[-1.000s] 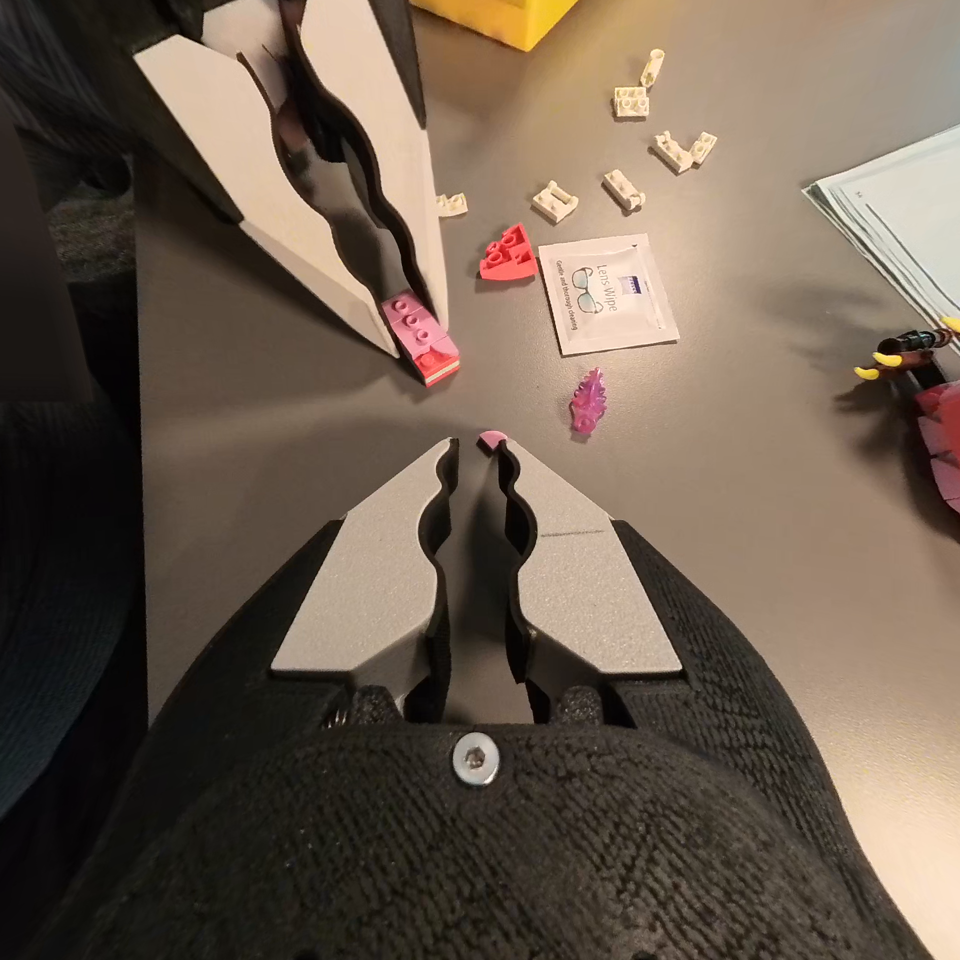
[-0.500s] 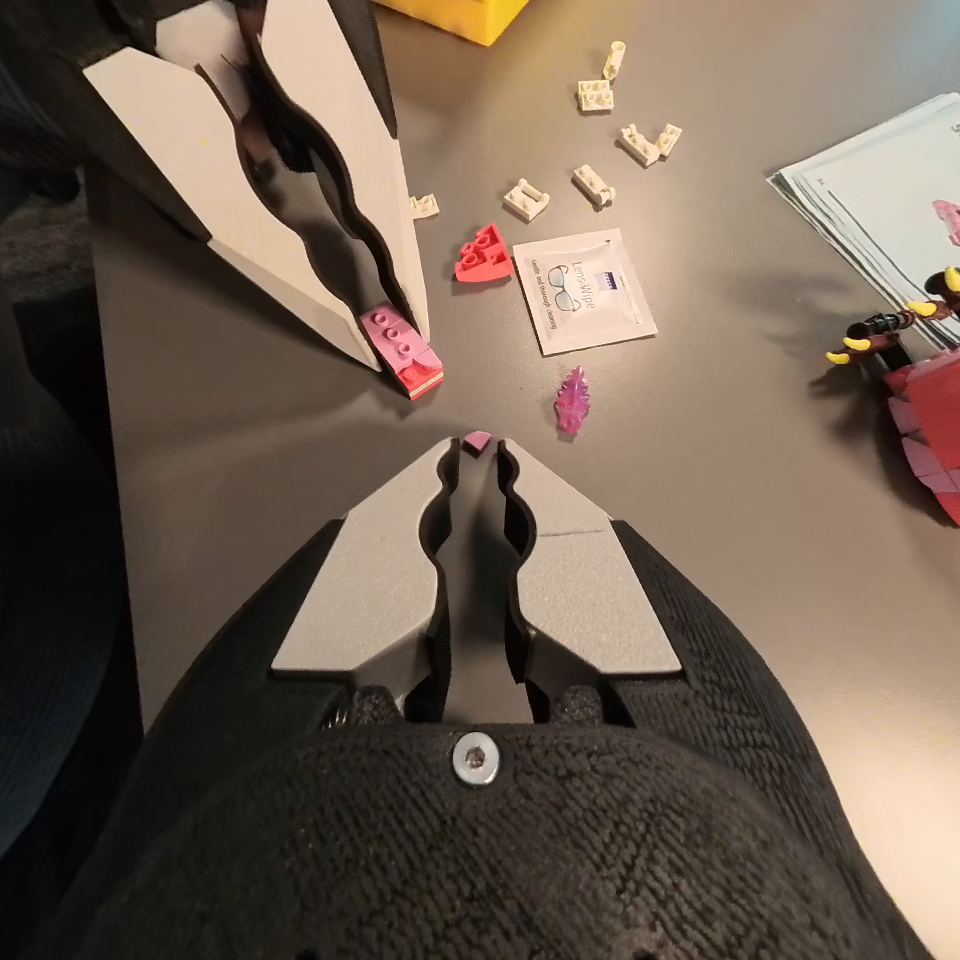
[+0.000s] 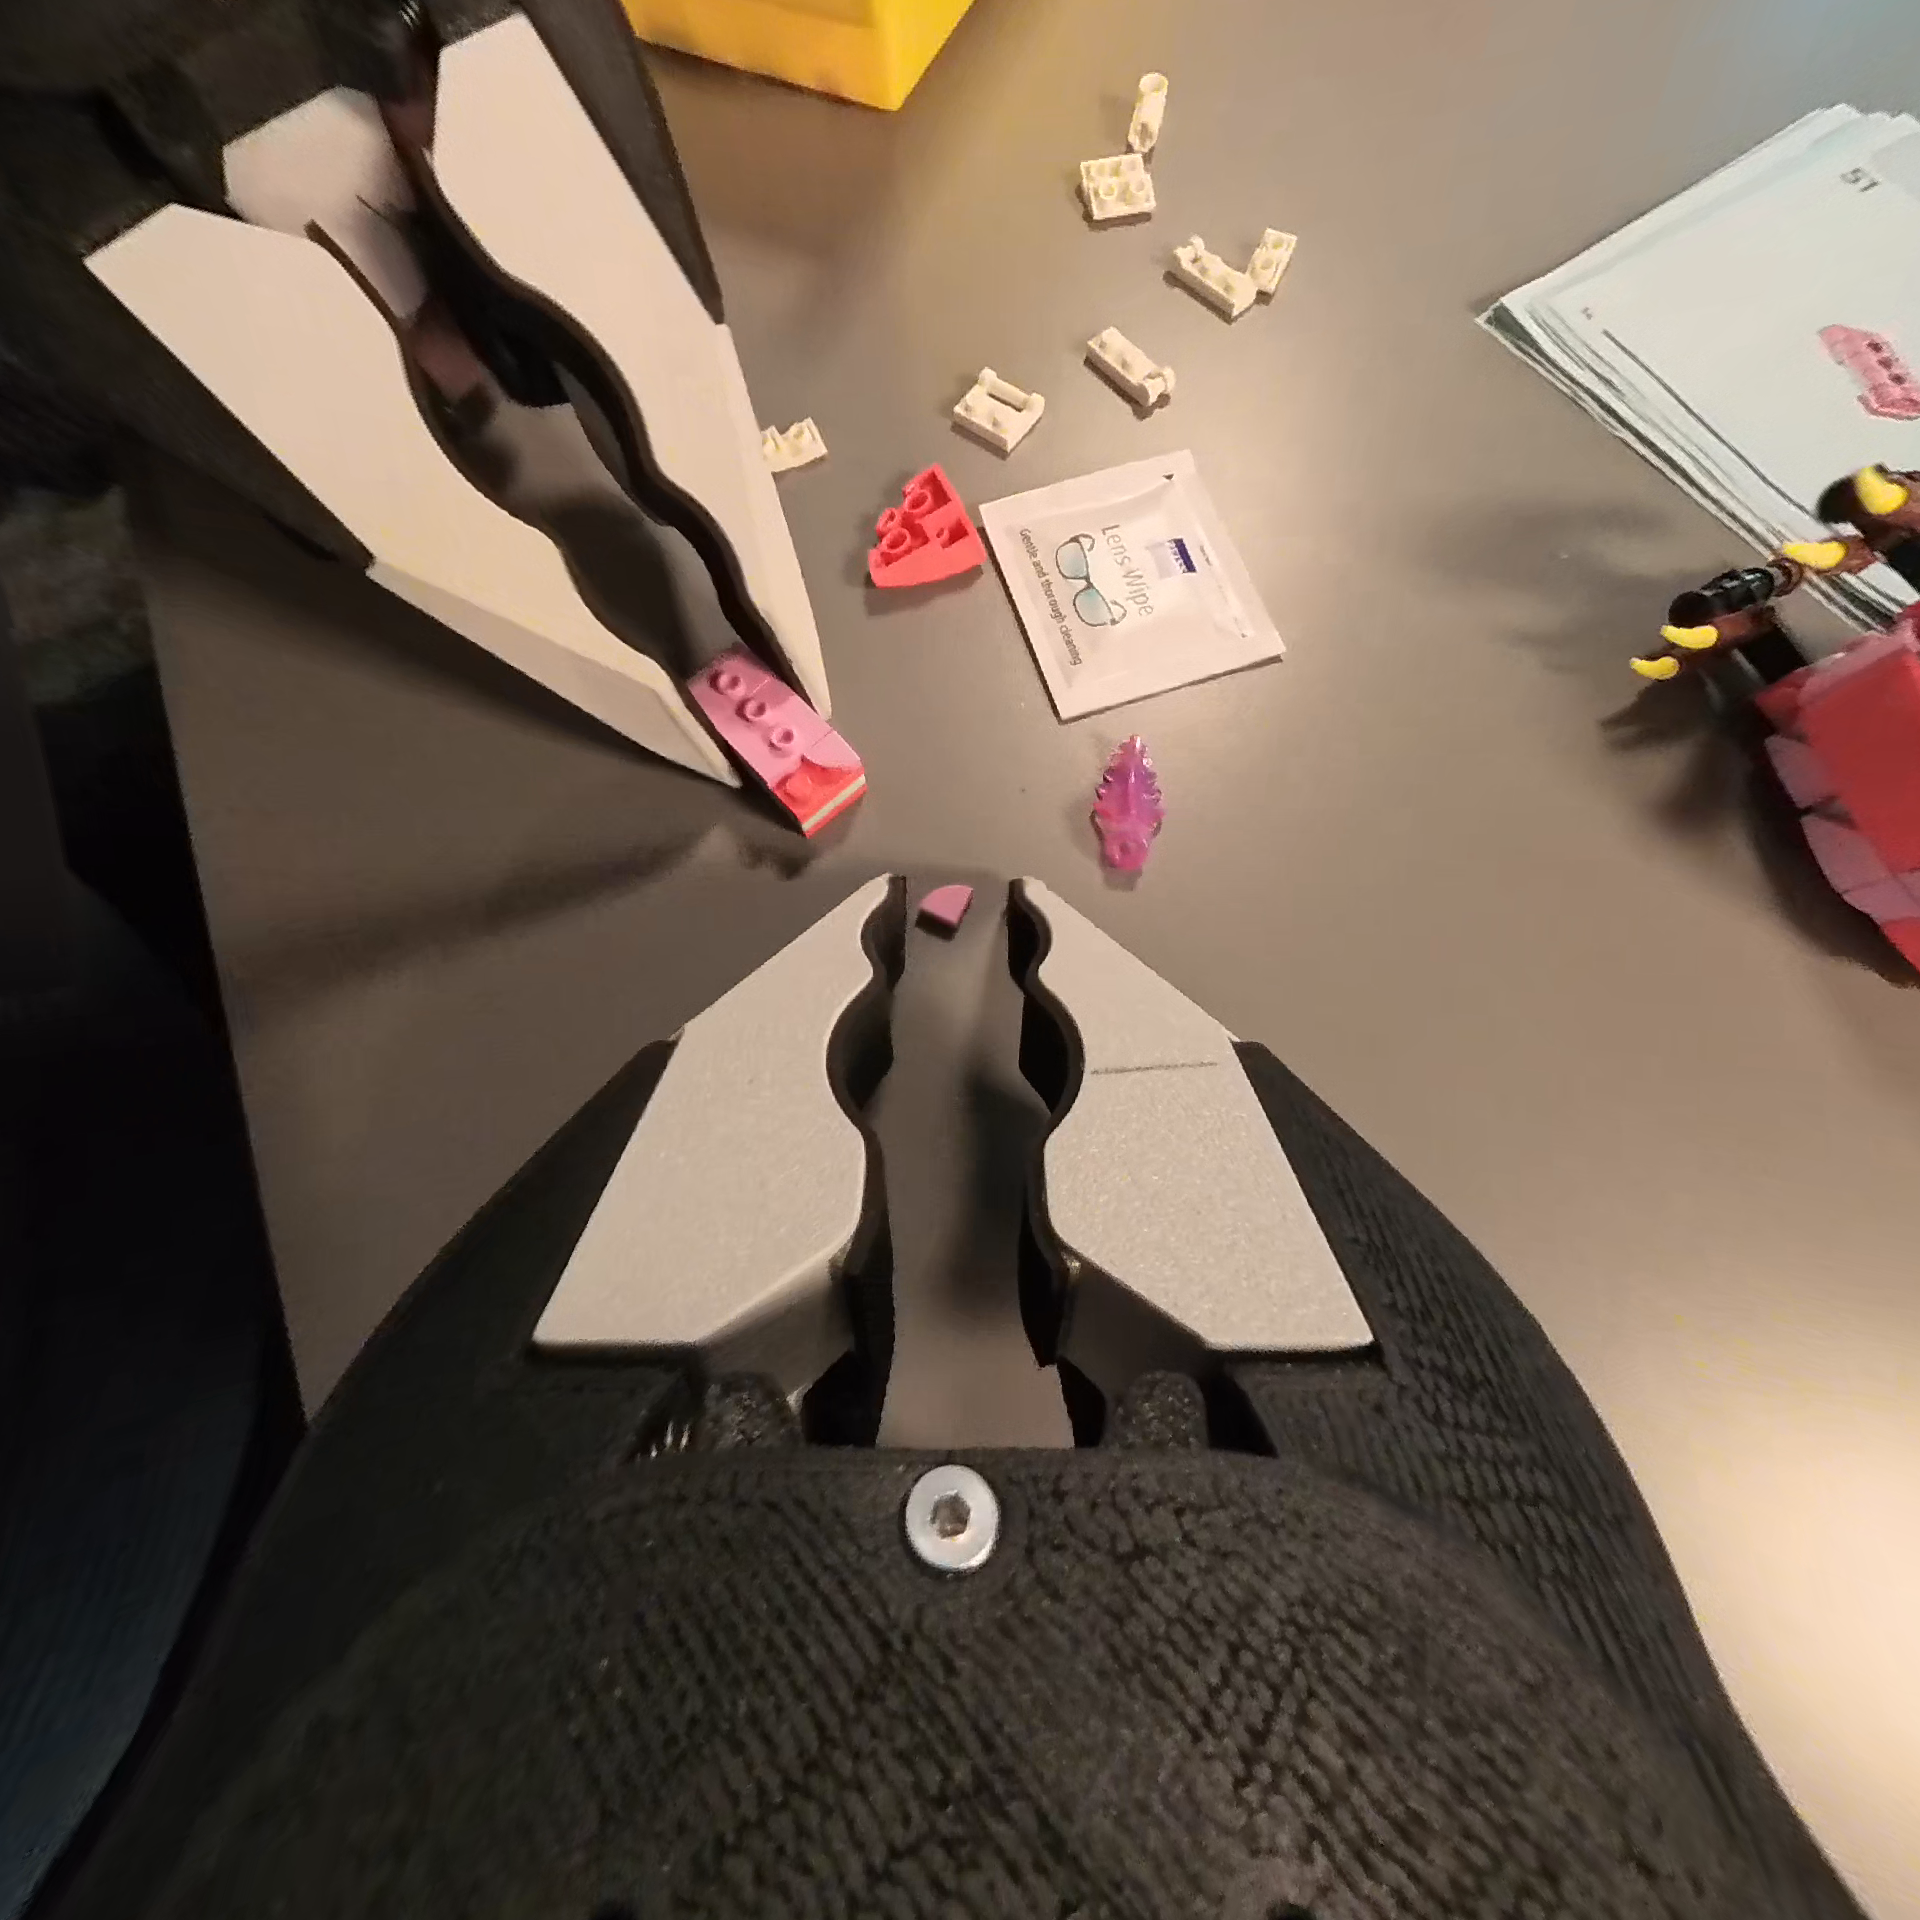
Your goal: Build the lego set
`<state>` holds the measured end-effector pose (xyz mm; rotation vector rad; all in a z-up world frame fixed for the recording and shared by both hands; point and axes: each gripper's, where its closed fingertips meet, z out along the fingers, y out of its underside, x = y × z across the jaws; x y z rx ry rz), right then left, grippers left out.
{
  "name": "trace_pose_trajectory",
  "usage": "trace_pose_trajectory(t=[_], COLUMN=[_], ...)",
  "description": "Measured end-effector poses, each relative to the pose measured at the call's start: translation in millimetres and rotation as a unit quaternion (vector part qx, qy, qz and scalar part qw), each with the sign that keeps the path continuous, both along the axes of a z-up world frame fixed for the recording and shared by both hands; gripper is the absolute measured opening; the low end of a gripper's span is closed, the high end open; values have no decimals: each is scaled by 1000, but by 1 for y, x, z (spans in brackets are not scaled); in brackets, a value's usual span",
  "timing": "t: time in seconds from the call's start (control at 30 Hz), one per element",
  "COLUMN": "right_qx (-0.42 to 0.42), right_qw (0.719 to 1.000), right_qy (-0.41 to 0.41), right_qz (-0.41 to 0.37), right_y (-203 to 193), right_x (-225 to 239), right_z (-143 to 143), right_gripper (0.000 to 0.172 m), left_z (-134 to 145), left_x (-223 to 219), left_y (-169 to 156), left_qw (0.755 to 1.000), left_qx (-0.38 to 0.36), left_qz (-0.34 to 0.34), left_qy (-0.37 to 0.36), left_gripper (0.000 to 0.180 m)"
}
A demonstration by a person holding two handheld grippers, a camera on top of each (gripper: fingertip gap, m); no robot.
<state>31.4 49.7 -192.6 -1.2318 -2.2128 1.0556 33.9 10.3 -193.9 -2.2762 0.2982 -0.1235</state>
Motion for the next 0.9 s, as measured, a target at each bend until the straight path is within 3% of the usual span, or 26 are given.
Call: trace_pose_trajectory(t=[0.33, 0.9], right_qx=[31, 25], right_qw=[999, 999], right_qy=[-2, -10], right_qz=[-12, 33], right_y=[12, 8], right_x=[0, 1], right_z=[-1, -1], right_gripper=[14, 10], left_z=[0, 0], left_x=[0, 0], left_y=[0, 1], left_qw=[1000, 1000], left_qx=[2, 0], left_qz=[0, -5], left_qy=[-1, 2], left_gripper=[16, 16])
